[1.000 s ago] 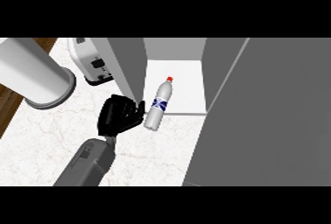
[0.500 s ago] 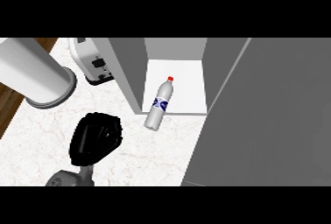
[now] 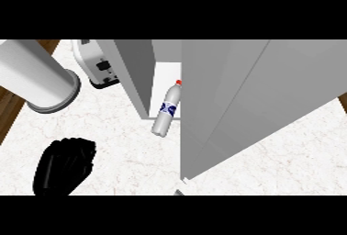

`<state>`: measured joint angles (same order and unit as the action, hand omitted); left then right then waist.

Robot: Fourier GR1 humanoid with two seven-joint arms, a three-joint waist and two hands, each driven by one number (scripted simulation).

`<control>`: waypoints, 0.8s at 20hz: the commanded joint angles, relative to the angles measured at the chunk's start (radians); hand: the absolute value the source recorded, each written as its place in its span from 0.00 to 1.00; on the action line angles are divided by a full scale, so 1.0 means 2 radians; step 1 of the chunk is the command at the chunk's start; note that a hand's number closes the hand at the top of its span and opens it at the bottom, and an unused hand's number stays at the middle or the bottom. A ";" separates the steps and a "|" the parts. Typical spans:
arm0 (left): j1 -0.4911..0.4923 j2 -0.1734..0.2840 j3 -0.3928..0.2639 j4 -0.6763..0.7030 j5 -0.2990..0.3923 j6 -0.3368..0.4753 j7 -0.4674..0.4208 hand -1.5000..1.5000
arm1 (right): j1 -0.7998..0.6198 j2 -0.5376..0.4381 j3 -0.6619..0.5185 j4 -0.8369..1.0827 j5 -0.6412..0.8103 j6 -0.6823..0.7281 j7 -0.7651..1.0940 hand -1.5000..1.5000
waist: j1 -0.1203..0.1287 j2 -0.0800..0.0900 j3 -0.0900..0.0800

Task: Pick up the bottled water, place it into the cabinet and close the cabinet

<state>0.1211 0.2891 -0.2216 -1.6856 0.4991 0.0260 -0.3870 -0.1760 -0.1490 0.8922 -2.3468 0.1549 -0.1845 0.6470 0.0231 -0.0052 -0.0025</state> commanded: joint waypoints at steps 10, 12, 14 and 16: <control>0.037 0.046 0.056 -0.033 0.038 -0.043 0.009 1.00 | -0.196 0.069 -0.041 0.127 0.033 -0.090 0.039 1.00 | 0.009 0.004 -0.001; 0.052 0.053 0.063 -0.048 0.052 -0.054 0.014 1.00 | -0.202 0.069 -0.048 0.143 0.021 -0.123 0.033 1.00 | 0.014 0.004 -0.001; 0.053 0.066 0.080 -0.053 0.068 -0.064 0.023 1.00 | -0.233 0.070 -0.078 0.168 -0.006 -0.132 0.041 1.00 | 0.015 0.005 0.000; 0.095 0.085 0.093 -0.083 0.083 -0.084 0.024 1.00 | -0.247 0.072 -0.122 0.221 -0.036 -0.133 0.012 1.00 | 0.021 0.005 0.001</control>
<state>0.2408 0.4131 -0.0753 -1.7850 0.6202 -0.1028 -0.3609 -0.5620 -0.0855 0.7621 -2.0889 0.1363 -0.4144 0.6980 0.0531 0.0042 -0.0030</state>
